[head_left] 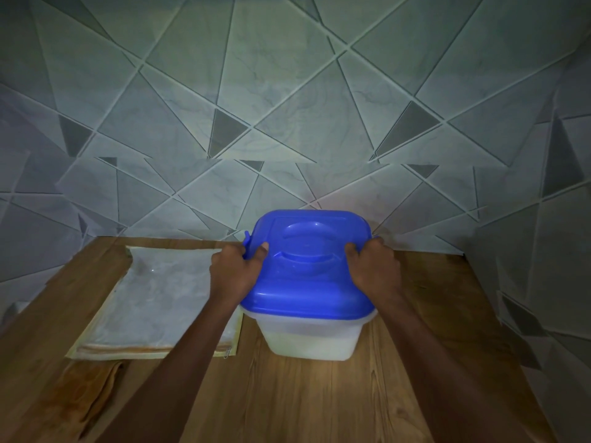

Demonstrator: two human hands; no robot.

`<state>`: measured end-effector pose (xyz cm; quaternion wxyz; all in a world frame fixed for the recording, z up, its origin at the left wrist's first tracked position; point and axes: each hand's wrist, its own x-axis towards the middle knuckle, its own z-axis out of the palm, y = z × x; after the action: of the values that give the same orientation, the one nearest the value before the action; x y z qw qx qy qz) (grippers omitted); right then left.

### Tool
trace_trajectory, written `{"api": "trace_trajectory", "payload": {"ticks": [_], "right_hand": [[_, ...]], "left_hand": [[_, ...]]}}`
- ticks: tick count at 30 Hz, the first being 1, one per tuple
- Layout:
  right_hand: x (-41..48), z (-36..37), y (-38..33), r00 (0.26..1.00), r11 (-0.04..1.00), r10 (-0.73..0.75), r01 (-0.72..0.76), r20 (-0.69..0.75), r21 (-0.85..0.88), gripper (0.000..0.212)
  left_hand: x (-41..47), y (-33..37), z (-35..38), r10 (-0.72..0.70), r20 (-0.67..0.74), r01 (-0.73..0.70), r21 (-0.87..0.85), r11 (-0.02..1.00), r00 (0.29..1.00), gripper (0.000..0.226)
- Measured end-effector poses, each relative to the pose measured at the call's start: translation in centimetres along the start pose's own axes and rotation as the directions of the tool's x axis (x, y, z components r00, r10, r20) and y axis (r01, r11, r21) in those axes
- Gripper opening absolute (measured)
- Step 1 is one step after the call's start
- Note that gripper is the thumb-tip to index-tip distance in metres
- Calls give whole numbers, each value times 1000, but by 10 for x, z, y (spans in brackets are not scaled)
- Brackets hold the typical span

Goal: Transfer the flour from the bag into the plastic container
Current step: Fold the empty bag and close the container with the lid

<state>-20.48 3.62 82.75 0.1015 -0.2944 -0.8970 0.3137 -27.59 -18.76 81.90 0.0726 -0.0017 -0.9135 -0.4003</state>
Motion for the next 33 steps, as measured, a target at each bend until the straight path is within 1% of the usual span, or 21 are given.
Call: {"api": "trace_trajectory", "payload": {"ticks": [3,4,5,6,7,9,11,14,16,19,23,31,33], "right_hand": [[-4,-1,8,999,1000,-5,4,54,28,68],[-6,-1,13,997,998,-18,13,80,55,74],[-10,0,19,994,996,-47,39,98,85,76],[-15,1,25,992,990,-86,75,94,116,77],[-22,4,30,990,982,-126,116,62,149,76],[-36,12,40,981,955,-185,192,-52,227,73],[-46,20,44,974,921,-189,221,-129,320,70],[-45,25,42,981,885,-153,189,-118,426,65],[-38,27,40,982,883,-149,185,-116,431,64],[-24,31,36,980,886,-138,187,-145,424,62],[5,32,33,978,869,-126,189,-166,457,62],[53,37,27,982,845,-115,177,-151,505,60],[60,38,26,983,842,-106,168,-148,512,60]], "left_hand": [[-6,-6,1,22,96,-20,-27,999,995,44],[-12,-9,2,42,143,-29,-87,996,989,49],[-19,-13,3,72,170,-43,-170,984,983,64],[-27,-18,5,95,168,-50,-255,966,981,79],[-34,-23,8,107,144,-57,-319,946,984,88],[-43,-31,13,104,68,-71,-380,922,992,92],[-45,-34,19,96,-7,-92,-366,926,995,85],[-41,-33,27,133,-120,-168,-357,919,984,77],[-34,-31,31,156,-142,-200,-391,899,977,74],[-18,-31,39,166,-173,-222,-385,896,971,77],[5,-24,56,183,-183,-242,-388,889,966,79],[46,-12,80,137,-176,-197,-394,898,975,75],[55,-9,83,127,-155,-179,-393,902,980,75]]}}
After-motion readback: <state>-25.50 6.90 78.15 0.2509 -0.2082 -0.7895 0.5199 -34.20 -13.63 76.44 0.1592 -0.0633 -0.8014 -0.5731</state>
